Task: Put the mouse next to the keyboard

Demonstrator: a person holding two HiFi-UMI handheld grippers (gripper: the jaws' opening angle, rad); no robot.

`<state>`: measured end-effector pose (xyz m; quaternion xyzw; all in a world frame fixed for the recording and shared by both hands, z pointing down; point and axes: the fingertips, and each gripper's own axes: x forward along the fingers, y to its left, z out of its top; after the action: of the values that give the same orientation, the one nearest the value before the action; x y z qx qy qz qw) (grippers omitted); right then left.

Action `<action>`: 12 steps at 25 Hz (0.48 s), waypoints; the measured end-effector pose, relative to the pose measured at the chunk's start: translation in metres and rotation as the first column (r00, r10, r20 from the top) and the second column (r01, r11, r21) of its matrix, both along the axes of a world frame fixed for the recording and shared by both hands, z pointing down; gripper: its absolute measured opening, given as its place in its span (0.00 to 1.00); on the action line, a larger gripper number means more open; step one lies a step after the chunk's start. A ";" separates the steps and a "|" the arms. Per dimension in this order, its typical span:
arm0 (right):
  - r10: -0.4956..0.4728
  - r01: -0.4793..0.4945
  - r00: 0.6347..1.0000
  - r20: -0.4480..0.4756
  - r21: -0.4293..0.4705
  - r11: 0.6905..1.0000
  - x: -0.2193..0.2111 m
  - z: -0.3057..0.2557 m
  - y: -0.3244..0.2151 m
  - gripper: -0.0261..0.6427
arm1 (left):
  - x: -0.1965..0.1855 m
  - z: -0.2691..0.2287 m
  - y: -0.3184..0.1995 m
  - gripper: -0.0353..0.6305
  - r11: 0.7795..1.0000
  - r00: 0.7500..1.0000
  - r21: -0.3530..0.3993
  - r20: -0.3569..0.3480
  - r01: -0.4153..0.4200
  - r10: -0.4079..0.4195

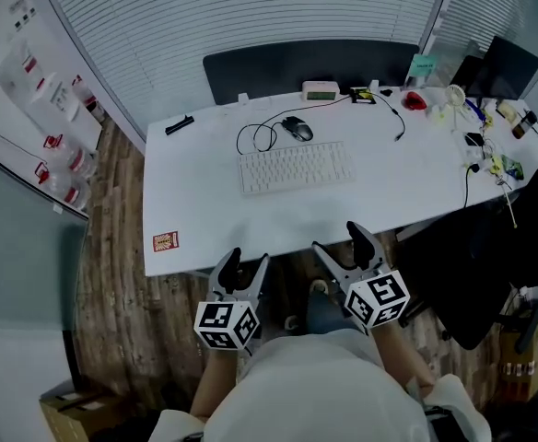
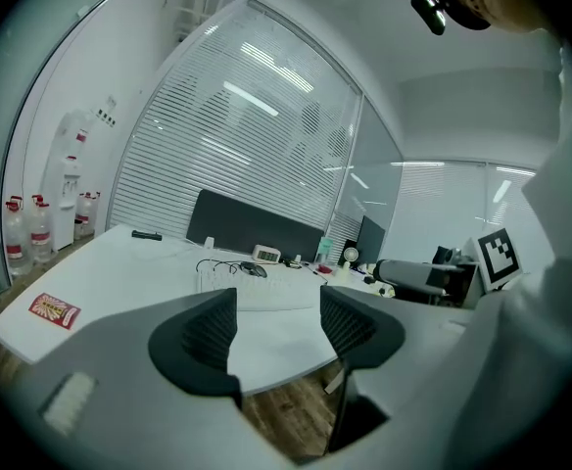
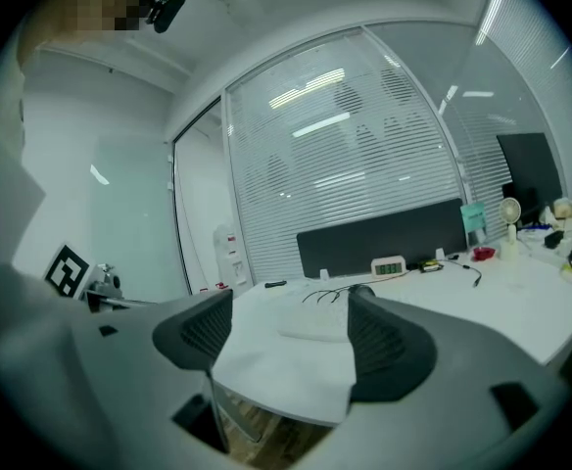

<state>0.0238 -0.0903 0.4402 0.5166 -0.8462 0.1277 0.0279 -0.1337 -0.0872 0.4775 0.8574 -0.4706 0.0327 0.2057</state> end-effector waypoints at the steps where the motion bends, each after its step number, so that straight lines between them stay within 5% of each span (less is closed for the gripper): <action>1: 0.000 0.000 1.000 -0.004 -0.003 1.000 0.000 0.001 -0.004 0.56 | 0.000 0.001 -0.003 0.44 1.000 1.000 -0.004 -0.004 0.000 0.000; 12: -0.020 0.021 0.999 -0.040 0.008 1.000 0.013 0.005 -0.079 0.55 | 0.005 0.007 -0.063 0.44 0.999 0.999 -0.013 -0.013 0.030 -0.030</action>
<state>0.0371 -0.1696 0.4447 0.5104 -0.8513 0.1134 0.0436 -0.1287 -0.1497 0.4846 0.8491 -0.4819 0.0271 0.2145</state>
